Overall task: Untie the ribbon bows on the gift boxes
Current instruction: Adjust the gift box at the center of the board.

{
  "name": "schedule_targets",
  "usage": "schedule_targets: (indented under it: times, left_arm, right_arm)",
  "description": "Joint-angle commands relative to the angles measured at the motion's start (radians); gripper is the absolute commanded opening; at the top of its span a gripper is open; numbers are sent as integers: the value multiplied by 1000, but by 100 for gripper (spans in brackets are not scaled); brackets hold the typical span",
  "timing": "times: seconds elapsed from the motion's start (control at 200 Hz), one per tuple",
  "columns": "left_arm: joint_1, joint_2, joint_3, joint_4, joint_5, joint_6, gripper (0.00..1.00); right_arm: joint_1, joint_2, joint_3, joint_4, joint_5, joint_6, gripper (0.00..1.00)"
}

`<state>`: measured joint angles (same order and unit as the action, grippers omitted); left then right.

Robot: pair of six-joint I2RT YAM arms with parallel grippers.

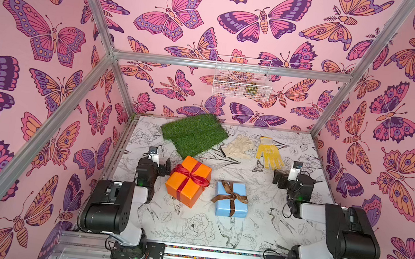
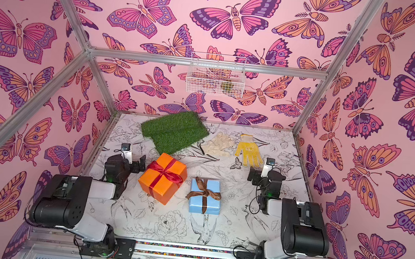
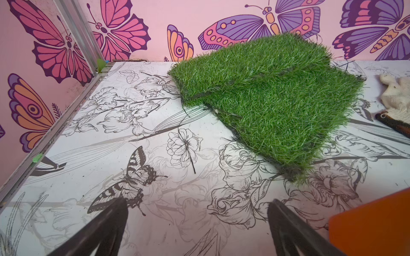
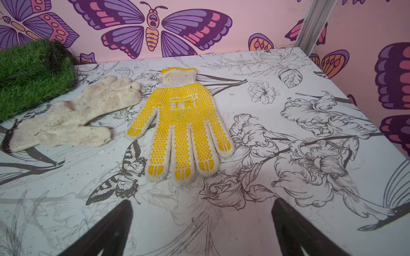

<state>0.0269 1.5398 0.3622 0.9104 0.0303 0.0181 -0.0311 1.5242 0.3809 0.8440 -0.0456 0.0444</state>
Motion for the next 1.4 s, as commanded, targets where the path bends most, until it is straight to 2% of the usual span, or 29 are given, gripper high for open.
schedule_targets:
  times: [0.0,0.35,0.466,0.861,0.976,1.157,1.252,1.392]
  left_arm:
    - [8,6,9,-3,20,7,100]
    - [7,8,10,-6,28,8,100]
    - [28,10,15,-14,66,-6,100]
    - [28,6,8,-5,60,-9,99]
    - [29,-11,-1,1,40,-17,99]
    - [20,-170,-16,-112,-32,-31,98]
    - [-35,-276,6,-232,-126,-11,97]
    - [-87,-406,85,-413,-144,-38,98]
  right_arm:
    - [3,-11,18,-15,-7,-4,99]
    - [3,-10,18,-16,-7,-4,99]
    - [3,-10,19,-16,-7,-4,99]
    - [4,-15,22,-19,15,3,98]
    - [3,-56,20,-47,29,7,98]
    - [18,-206,56,-264,74,39,99]
    - [57,-266,68,-335,94,30,99]
    - [110,-338,150,-508,52,64,98]
